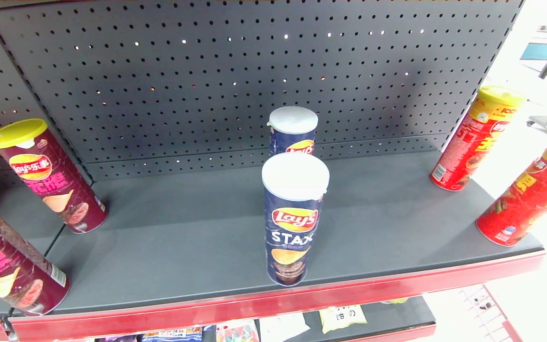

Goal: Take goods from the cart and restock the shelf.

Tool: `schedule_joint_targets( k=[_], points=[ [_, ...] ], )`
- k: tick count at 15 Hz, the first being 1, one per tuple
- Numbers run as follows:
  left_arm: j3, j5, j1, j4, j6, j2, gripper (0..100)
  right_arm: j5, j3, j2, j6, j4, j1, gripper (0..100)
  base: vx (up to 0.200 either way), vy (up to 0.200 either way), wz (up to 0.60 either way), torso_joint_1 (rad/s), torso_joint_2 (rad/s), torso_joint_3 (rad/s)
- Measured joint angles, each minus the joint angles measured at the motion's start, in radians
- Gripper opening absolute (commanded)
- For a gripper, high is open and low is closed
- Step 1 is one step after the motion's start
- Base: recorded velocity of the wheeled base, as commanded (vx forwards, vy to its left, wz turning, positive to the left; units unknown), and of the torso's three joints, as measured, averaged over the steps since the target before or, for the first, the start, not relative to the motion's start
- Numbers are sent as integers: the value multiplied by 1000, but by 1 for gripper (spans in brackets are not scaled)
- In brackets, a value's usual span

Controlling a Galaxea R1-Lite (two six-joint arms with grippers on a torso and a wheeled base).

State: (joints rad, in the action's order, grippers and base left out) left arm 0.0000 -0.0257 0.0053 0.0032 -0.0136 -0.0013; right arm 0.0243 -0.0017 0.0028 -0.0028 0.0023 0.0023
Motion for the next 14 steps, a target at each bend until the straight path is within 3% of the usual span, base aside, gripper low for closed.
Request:
schedule_joint_targets(
  k=[4, 9, 12, 14],
  points=[
    [0, -1, 0, 0, 0, 0, 100, 0, 0, 0, -1, 0, 0, 100, -150, 0, 0, 3, 2, -1],
    [0, -1, 0, -1, 0, 0, 100, 0, 0, 0, -1, -1, 0, 100, 0, 0, 0, 0, 0, 0],
    [0, -1, 0, 0, 0, 0, 100, 0, 0, 0, -1, -1, 0, 100, 0, 0, 600, 2, 1, 2],
    [0, -1, 0, 0, 0, 0, 100, 0, 0, -1, -1, -1, 1, 100, 0, 0, 0, 0, 0, 0]
  ],
)
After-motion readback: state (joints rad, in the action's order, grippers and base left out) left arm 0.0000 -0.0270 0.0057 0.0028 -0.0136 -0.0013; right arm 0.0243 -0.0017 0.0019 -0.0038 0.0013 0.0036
